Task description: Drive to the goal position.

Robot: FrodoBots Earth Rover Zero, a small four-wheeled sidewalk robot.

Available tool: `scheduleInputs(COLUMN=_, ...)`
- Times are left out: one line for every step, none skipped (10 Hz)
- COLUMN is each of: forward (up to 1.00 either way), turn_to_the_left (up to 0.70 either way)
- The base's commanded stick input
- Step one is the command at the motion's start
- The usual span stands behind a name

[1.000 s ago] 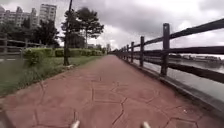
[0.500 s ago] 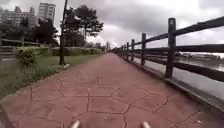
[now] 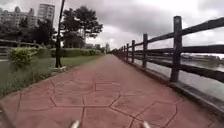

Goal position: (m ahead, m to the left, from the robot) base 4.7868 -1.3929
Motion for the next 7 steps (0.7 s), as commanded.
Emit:
scheduleInputs(forward=0.50, turn_to_the_left=0.00)
scheduleInputs(forward=0.50, turn_to_the_left=0.00)
scheduleInputs(forward=0.50, turn_to_the_left=0.00)
scheduleInputs(forward=0.50, turn_to_the_left=0.00)
scheduleInputs(forward=0.50, turn_to_the_left=0.00)
scheduleInputs(forward=0.50, turn_to_the_left=0.00)
scheduleInputs(forward=0.50, turn_to_the_left=0.00)
